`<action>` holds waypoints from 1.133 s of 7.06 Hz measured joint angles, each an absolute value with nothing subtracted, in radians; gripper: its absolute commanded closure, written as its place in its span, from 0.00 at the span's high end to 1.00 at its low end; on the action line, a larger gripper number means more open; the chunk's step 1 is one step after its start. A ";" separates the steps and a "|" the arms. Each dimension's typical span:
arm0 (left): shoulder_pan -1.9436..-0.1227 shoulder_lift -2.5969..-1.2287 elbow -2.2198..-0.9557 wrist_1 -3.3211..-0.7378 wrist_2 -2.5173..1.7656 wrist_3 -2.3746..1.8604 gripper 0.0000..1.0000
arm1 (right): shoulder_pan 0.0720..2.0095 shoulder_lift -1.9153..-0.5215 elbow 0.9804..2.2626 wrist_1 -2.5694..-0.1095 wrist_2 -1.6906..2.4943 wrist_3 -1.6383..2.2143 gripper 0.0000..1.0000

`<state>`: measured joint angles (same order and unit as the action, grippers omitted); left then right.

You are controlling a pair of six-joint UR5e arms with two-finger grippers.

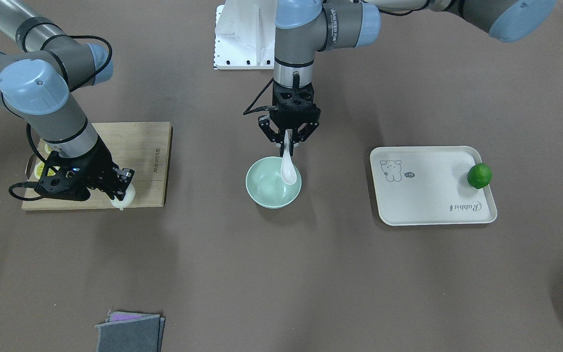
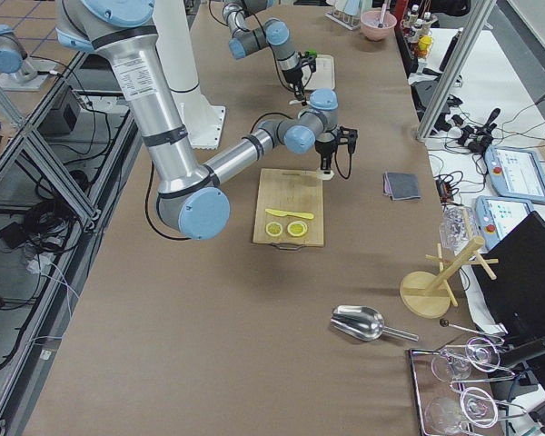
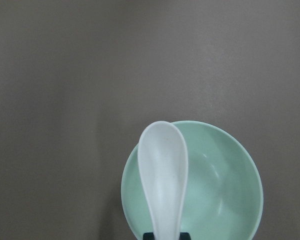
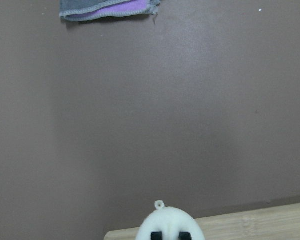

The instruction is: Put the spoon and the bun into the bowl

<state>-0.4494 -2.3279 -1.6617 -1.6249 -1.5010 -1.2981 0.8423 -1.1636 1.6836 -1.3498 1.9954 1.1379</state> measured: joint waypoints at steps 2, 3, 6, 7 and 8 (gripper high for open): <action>-0.449 -2.357 -1.618 -1.633 -1.505 -1.299 0.97 | 0.846 -1.149 1.682 -1.349 1.995 1.143 0.00; -0.449 -2.359 -1.614 -1.633 -1.506 -1.299 0.98 | 0.847 -1.139 1.682 -1.350 1.995 1.151 0.00; -0.450 -2.348 -1.647 -1.621 -1.505 -1.296 0.98 | 0.844 -1.089 1.682 -1.352 1.995 1.167 0.00; -0.460 -2.321 -1.704 -1.603 -1.505 -1.253 0.98 | 0.830 -1.049 1.676 -1.353 1.990 1.202 0.00; -0.487 -2.267 -1.772 -1.588 -1.506 -1.165 0.98 | 0.801 -1.003 1.666 -1.354 1.969 1.248 0.00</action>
